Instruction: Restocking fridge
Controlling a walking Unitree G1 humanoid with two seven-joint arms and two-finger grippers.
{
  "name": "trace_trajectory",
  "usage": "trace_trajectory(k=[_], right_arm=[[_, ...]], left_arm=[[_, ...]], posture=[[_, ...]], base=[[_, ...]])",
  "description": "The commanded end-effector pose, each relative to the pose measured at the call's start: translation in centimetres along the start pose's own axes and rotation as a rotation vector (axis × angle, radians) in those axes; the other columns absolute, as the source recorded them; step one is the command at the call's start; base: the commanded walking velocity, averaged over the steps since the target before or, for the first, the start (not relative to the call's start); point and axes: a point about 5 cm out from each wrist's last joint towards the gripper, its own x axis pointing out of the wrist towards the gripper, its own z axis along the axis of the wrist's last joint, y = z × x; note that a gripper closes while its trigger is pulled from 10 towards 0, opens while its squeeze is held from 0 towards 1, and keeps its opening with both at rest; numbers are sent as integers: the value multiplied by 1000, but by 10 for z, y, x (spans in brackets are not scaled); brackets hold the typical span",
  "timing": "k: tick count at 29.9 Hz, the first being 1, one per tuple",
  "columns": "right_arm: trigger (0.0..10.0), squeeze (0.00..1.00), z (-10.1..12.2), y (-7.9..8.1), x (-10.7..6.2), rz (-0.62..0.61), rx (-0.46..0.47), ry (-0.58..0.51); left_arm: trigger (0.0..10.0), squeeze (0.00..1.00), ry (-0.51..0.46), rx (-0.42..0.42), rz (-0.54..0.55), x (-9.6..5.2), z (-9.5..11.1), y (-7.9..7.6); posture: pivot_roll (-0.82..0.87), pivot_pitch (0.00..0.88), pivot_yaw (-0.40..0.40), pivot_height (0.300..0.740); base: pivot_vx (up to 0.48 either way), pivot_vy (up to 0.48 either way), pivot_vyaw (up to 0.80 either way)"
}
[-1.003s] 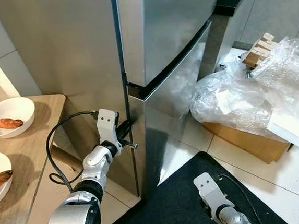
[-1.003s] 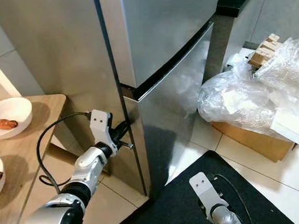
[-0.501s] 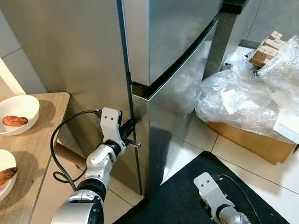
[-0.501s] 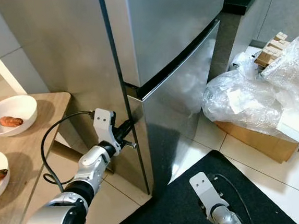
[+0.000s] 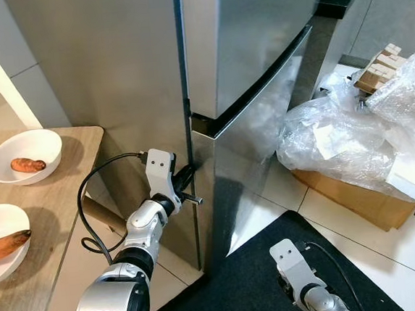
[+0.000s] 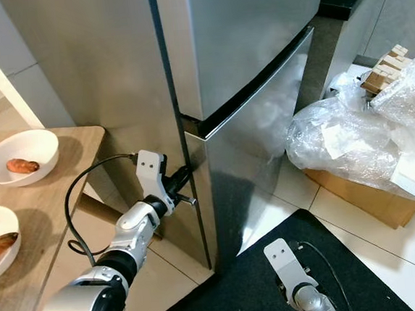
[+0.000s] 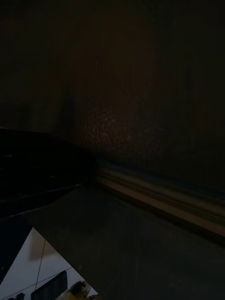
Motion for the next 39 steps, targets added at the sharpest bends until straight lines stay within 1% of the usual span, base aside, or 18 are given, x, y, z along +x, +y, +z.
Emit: trace_trajectory(k=[1, 5, 7, 34, 39], right_arm=[[10000, 0, -1, -1, -1, -5, 7, -6], [10000, 0, -1, -1, -1, -5, 8, -6], [10000, 0, -1, -1, -1, -6, 10, -7], [10000, 0, -1, -2, -1, -9, 14, -8], [10000, 0, -2, -2, -1, -11, 15, -6]], left_arm=[[10000, 0, 3, 23, -163, 20, 4, -35], [10000, 0, 4, 21, -175, 20, 3, -38], [10000, 0, 7, 21, -194, 22, 1, -43], [10000, 0, 15, 21, -267, 29, -1, -64], [10000, 0, 18, 19, -288, 31, -1, -71]], posture=[[-125, 107, 13, 740], [-125, 107, 14, 740], [-125, 107, 14, 740], [-130, 106, 18, 740], [-131, 106, 19, 740]], base=[[0, 0, 0], [0, 0, 0], [0, 0, 0], [0, 0, 0], [0, 0, 0]])
